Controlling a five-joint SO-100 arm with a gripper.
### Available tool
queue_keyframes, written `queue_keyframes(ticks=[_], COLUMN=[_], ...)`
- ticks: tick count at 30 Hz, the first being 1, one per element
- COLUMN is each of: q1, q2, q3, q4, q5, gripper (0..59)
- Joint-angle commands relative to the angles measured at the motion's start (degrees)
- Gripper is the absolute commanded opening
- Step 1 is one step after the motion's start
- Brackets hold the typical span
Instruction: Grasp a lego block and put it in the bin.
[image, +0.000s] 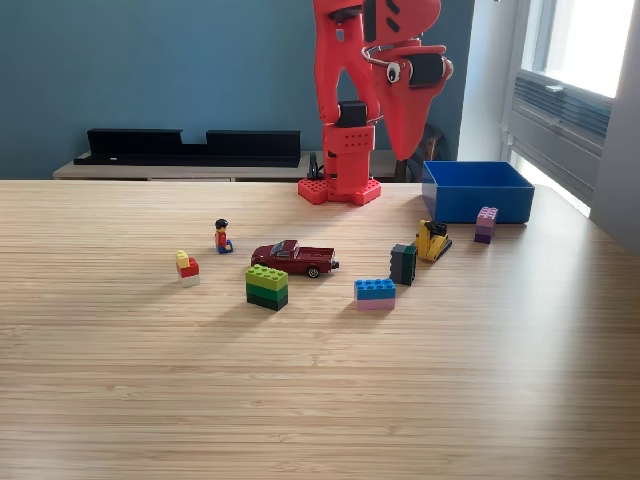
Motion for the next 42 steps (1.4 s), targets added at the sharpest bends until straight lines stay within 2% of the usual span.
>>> queue_keyframes(ticks=[1,8,15,25,29,32,35,42], q1=[-1.1,-4.7,-6.6,-6.9,-6.9,-6.9,-6.9,-7.1], q2=[0.9,0.8,0.7,0.4,0.2,-0.8,-5.8,-20.1], q3=[-0.3,-0.1,-0.2,4.3,6.9,8.1,6.9,5.6], q4=[-0.9,-1.0,-2.6,-6.9,-9.4,-10.5,-10.5,-11.5], q5=[-5.4,-11.6,-13.7,-19.9,-22.7,-24.3,-24.5,-24.5], gripper=[0.2,0.2,2.2,27.9,35.0,37.8,38.9,37.5])
